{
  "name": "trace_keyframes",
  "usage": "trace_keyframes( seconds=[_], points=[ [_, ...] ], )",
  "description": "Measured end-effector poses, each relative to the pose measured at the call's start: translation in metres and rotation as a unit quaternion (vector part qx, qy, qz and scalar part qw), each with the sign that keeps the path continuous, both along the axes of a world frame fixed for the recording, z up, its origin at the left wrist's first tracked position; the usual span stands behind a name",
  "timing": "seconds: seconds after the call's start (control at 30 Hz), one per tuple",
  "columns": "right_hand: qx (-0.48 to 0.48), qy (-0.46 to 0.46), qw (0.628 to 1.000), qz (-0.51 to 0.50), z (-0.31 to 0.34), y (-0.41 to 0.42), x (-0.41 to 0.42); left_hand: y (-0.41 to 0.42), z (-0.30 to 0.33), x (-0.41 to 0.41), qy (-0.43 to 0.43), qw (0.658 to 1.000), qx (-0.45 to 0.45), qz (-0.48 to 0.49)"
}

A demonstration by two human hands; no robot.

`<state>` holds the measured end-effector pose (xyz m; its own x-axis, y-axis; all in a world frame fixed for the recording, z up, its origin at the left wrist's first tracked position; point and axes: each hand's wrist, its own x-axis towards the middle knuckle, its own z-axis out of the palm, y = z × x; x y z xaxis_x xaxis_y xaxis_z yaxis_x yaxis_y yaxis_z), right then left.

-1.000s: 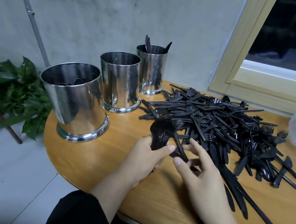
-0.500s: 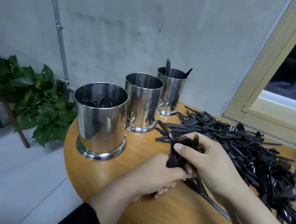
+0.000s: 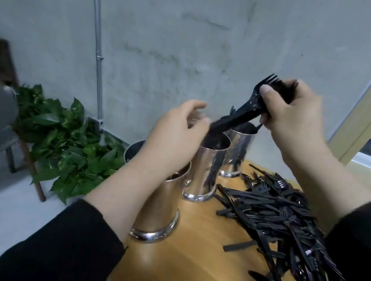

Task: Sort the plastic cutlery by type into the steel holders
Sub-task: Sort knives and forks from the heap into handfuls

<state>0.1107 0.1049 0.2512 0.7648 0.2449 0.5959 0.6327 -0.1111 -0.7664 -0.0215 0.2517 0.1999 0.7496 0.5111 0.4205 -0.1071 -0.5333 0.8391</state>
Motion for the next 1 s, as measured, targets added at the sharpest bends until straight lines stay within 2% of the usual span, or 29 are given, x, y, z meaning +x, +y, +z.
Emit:
trace_keyframes(
  seconds=[0.13,0.33,0.5,0.57,0.7,0.8,0.9,1.0],
  points=[
    [-0.047,0.005,0.999,-0.023,-0.009,0.04,0.039,0.023,-0.002,0.003,0.11,0.992,0.063,0.027],
    [-0.149,0.016,0.987,-0.052,-0.037,0.068,0.072,0.029,-0.01,0.003,0.173,0.979,0.103,0.024],
    [-0.342,0.013,0.939,-0.038,-0.055,0.07,0.071,0.022,-0.015,0.006,0.192,0.972,0.136,0.008],
    [-0.374,-0.004,0.926,-0.054,-0.059,0.059,0.068,0.015,-0.013,0.008,0.184,0.971,0.151,0.005],
    [-0.296,-0.024,0.951,-0.083,-0.064,0.002,0.044,-0.017,-0.009,0.009,0.112,0.979,0.168,0.01],
    [-0.299,-0.031,0.948,-0.1,-0.087,-0.073,0.013,-0.059,-0.028,0.008,0.067,0.983,0.169,-0.038],
    [-0.317,-0.037,0.942,-0.105,-0.134,-0.164,-0.022,-0.11,-0.083,0.004,0.134,0.965,0.187,-0.129],
    [-0.351,-0.036,0.928,-0.123,-0.184,-0.251,-0.064,-0.16,-0.144,-0.006,0.228,0.918,0.236,-0.221]
  ],
)
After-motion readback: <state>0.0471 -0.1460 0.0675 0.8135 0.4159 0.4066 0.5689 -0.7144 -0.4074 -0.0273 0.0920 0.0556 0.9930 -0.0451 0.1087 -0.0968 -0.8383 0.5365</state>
